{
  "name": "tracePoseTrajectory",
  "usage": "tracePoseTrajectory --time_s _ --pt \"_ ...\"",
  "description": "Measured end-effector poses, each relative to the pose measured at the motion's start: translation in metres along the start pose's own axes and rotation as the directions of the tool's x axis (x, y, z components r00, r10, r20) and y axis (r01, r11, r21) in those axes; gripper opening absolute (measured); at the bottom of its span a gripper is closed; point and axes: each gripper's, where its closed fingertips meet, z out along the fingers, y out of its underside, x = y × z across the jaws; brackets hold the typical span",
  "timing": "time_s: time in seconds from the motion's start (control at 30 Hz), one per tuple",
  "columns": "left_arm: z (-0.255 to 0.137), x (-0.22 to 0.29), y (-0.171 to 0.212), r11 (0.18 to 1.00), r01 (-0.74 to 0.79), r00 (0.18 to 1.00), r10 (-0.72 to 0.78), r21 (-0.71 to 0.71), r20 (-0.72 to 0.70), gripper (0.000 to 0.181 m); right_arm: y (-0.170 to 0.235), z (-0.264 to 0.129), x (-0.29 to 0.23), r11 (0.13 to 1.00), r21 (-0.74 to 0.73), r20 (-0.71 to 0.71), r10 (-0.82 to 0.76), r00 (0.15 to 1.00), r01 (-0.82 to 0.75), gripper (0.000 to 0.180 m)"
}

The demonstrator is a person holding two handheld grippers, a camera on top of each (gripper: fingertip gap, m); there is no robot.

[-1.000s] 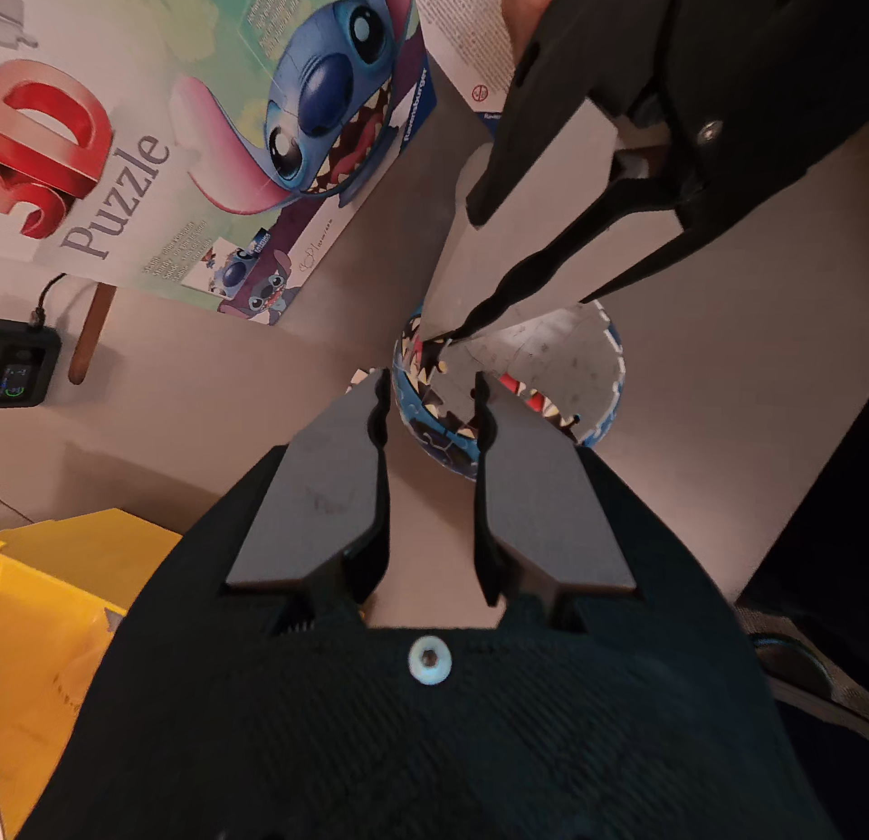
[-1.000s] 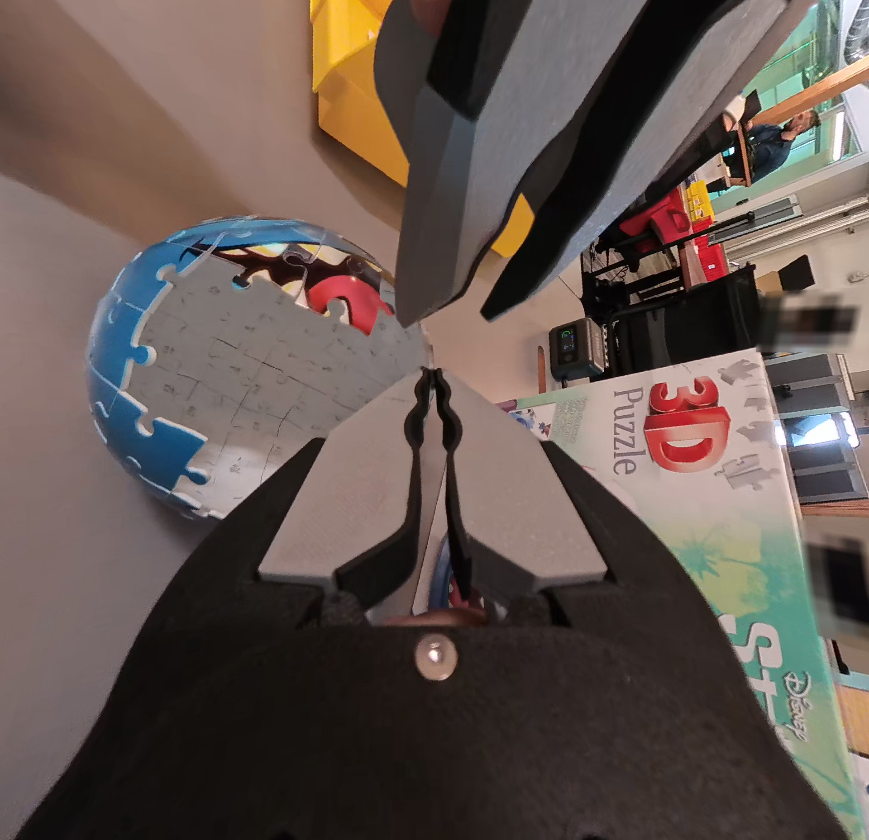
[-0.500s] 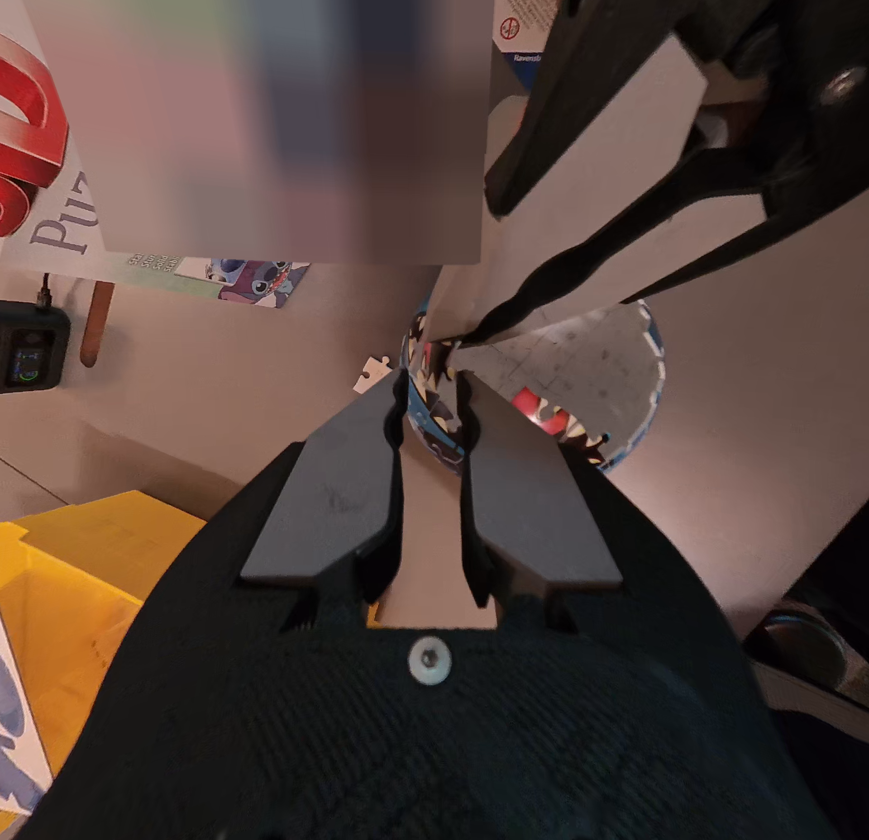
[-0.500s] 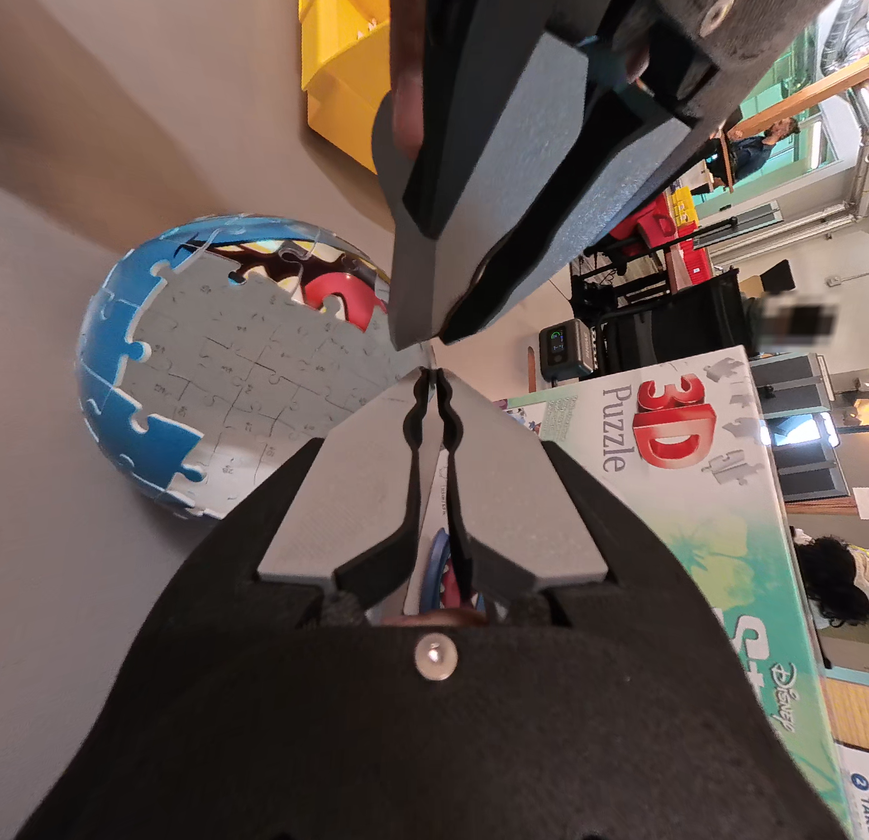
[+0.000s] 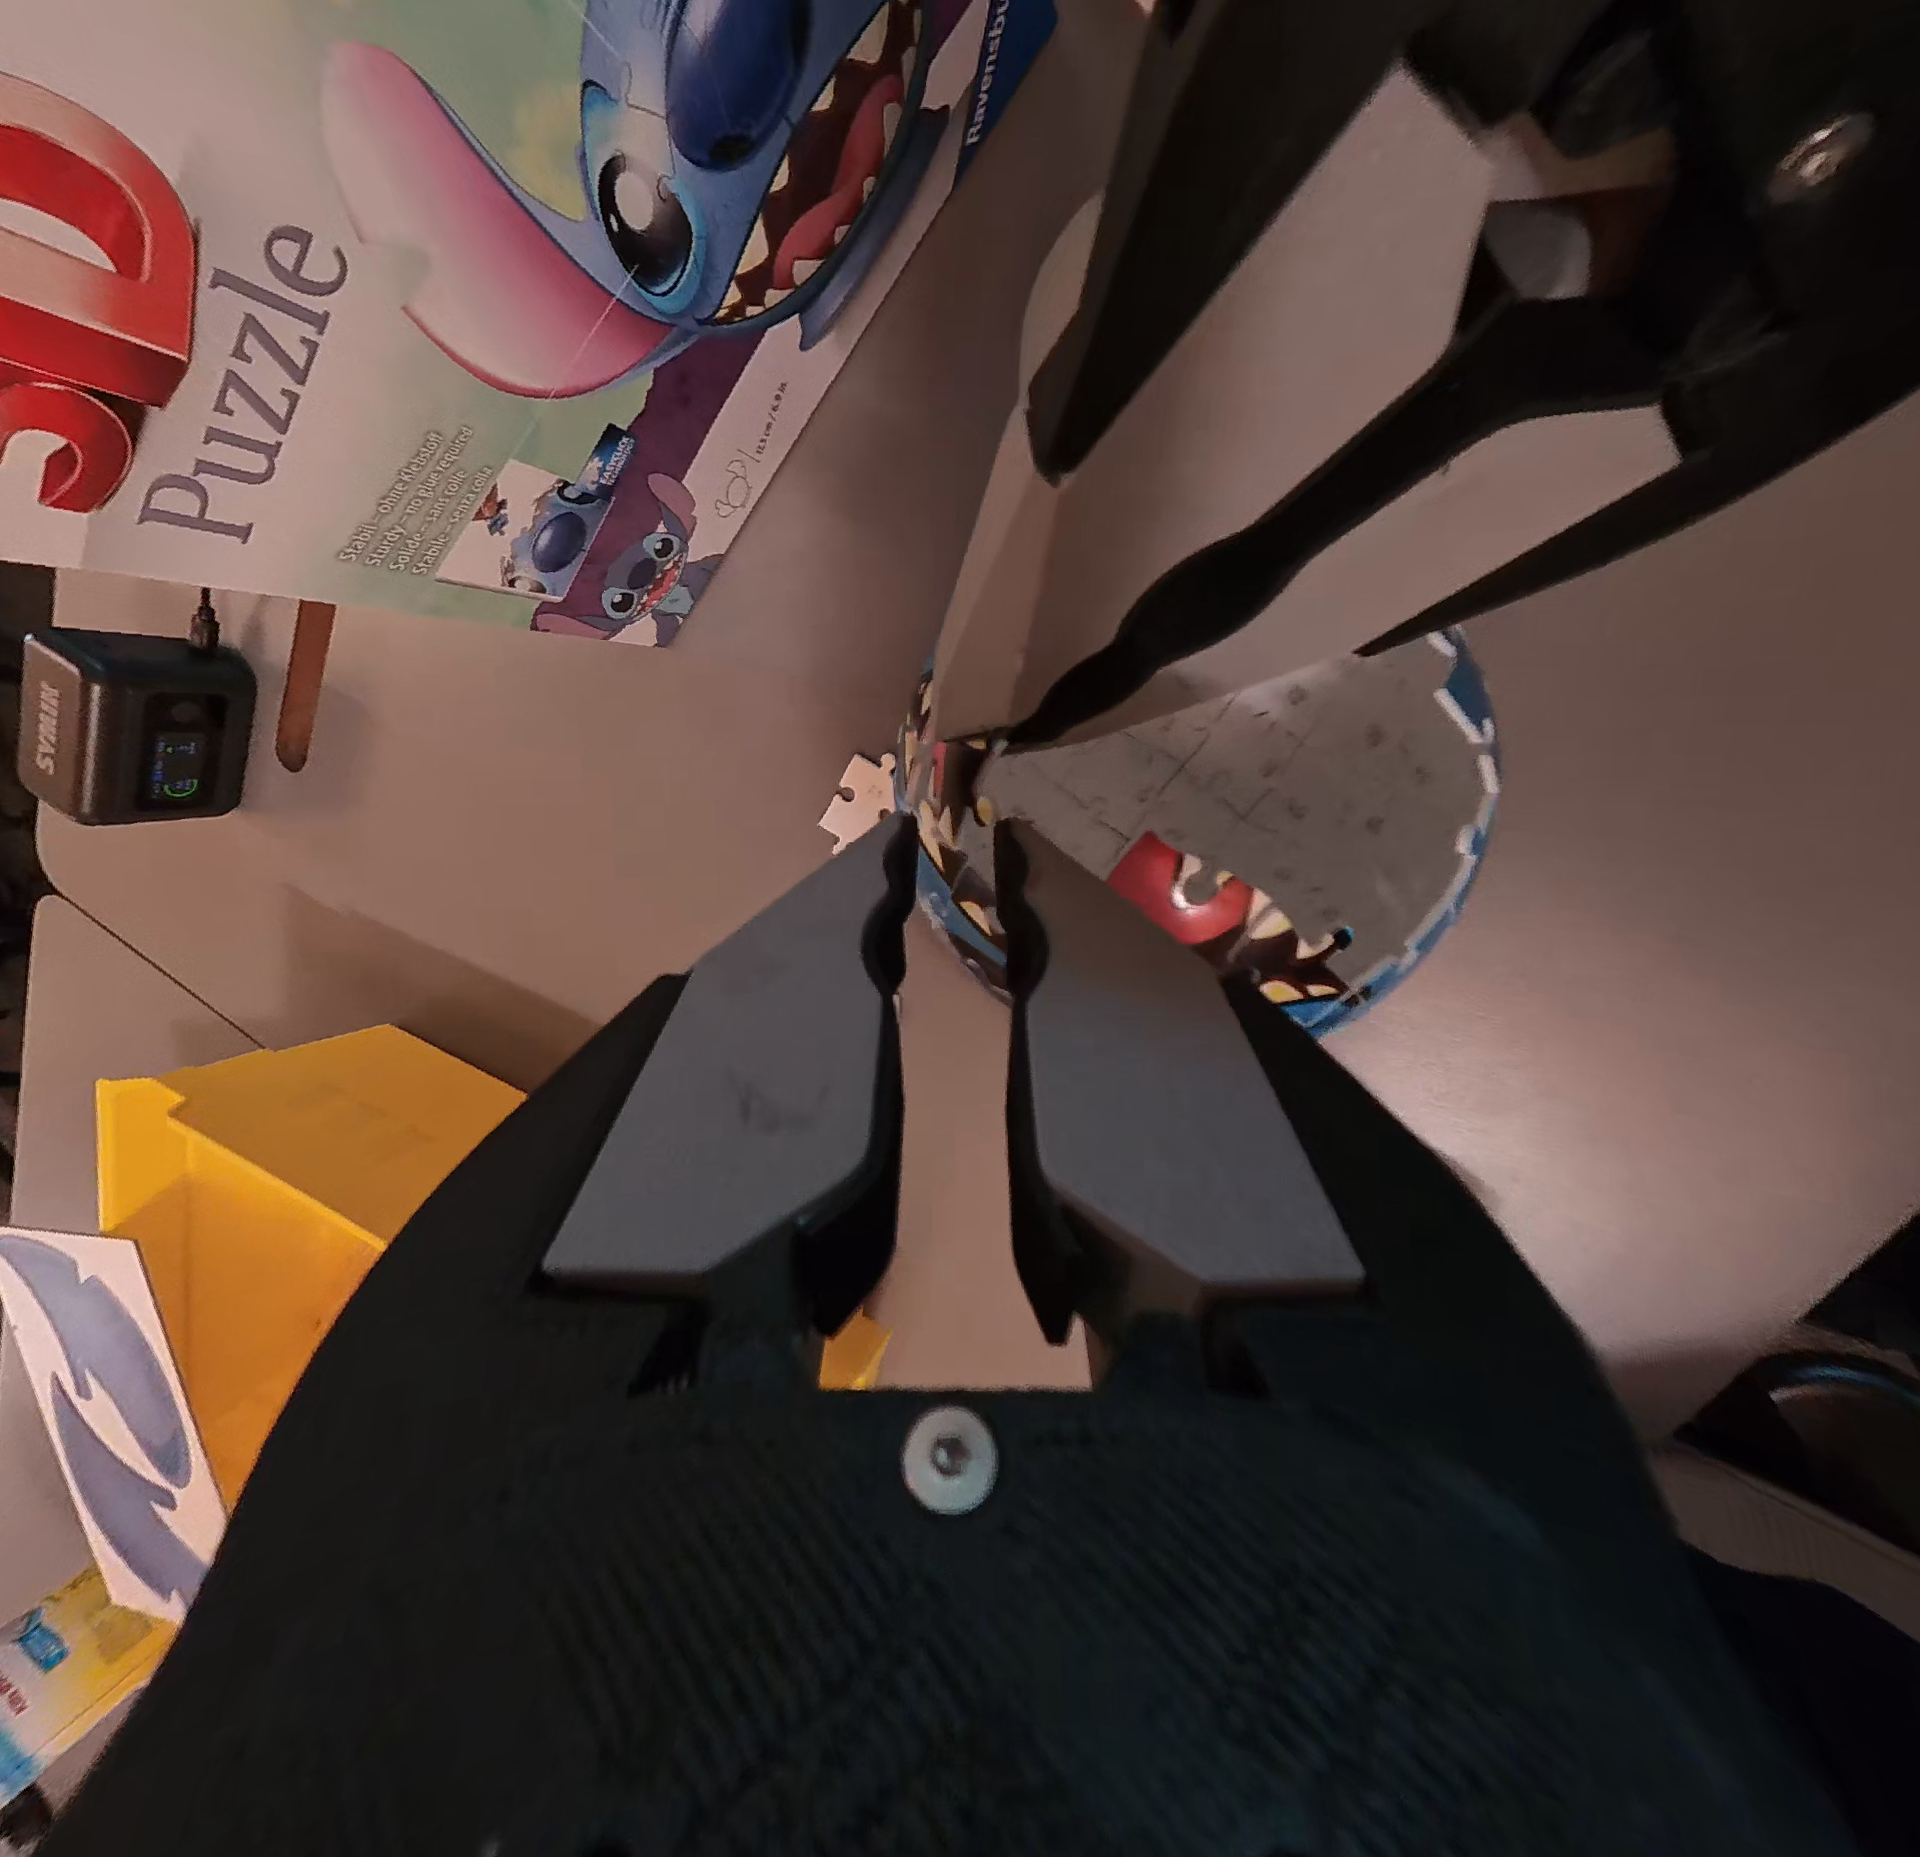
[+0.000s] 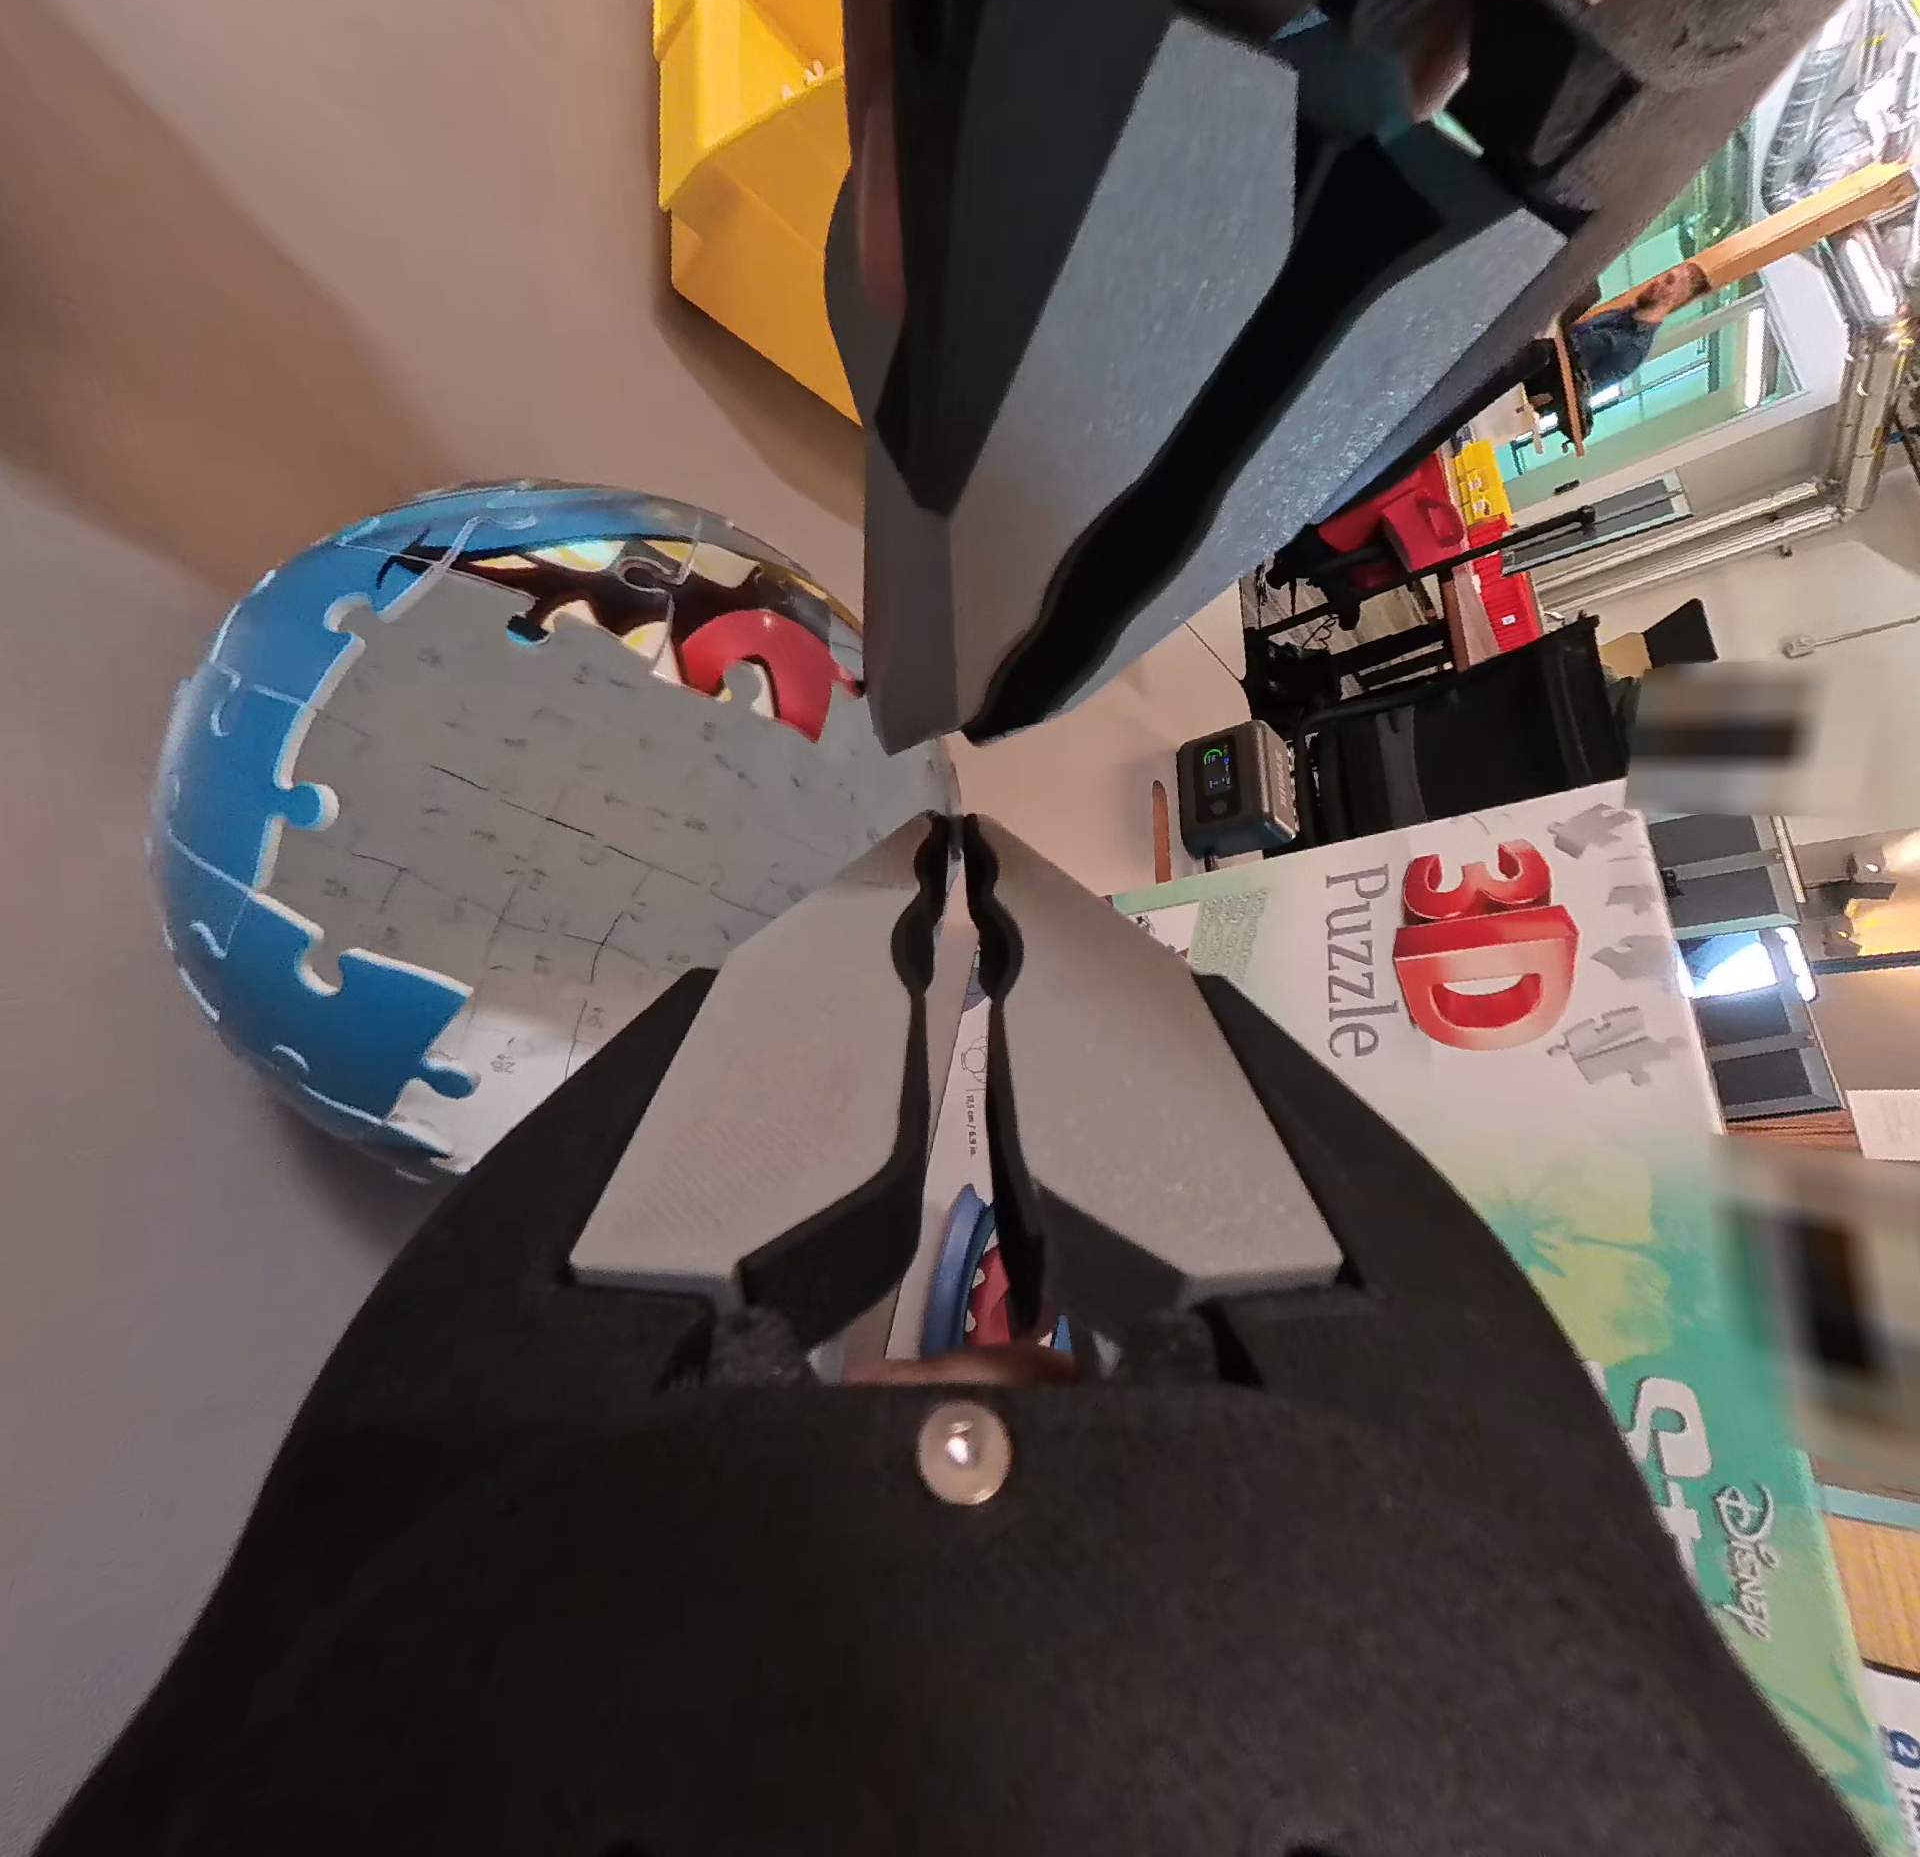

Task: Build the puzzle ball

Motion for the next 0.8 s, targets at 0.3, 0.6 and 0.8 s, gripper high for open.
tracePoseTrajectory --time_s 0.3,0.6,0.8 --pt "-0.0007 0.0016 0.0005 0.999 -0.040 0.999 0.040 -0.013 0.012 0.005 0.0001 0.0007 0.0014 1.000 0.025 -0.006 0.019 1.000 -0.019 0.000" --pt "-0.0004 0.0008 0.0011 0.999 -0.039 0.999 0.040 -0.014 0.016 0.008 -0.0020 0.0028 0.0004 0.998 0.055 -0.014 0.021 1.000 -0.020 0.000" --pt "0.0008 0.0008 0.0023 0.999 -0.039 0.999 0.039 -0.022 0.010 0.006 -0.0040 0.0046 -0.0001 0.996 0.080 -0.014 0.030 0.999 -0.029 0.000"
